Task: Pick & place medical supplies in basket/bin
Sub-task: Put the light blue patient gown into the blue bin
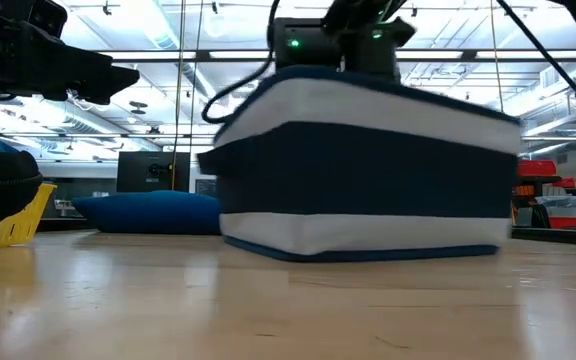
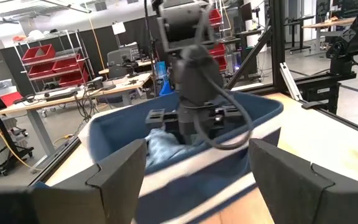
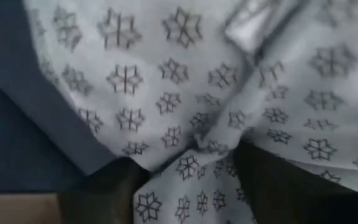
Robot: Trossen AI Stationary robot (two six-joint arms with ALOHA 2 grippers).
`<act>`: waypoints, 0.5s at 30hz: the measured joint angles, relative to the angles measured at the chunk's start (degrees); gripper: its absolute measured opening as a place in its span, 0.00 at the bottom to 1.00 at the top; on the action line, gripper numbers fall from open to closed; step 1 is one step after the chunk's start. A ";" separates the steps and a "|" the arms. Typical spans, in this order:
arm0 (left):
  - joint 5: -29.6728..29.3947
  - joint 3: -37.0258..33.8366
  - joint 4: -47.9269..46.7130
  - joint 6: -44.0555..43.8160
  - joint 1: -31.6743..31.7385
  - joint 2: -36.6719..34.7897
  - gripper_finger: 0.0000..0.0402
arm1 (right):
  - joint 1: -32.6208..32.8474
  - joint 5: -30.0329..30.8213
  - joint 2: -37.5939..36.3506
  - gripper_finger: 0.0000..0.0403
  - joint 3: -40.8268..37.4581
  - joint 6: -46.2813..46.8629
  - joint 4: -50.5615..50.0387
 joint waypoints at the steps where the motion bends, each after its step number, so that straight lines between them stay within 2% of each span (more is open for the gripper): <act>1: 0.01 0.00 0.00 -0.02 -0.01 -0.01 0.71 | 0.91 -0.19 -0.03 0.60 -0.39 1.42 -1.69; 4: 0.01 0.00 0.00 0.00 0.02 0.01 0.71 | 4.35 -2.41 -0.06 0.62 -2.21 5.25 -4.69; 9: 0.02 0.00 0.00 -0.01 -0.01 -0.01 0.71 | 10.99 -6.39 -0.37 0.62 -6.94 9.21 -2.95; 12: 0.01 0.00 0.00 -0.01 0.00 0.01 0.71 | 14.26 -3.61 -0.44 0.61 -7.79 11.98 -1.73; 15: 0.00 0.00 0.00 -0.02 0.01 0.00 0.71 | 17.28 1.76 -1.22 0.59 -7.61 13.56 -0.02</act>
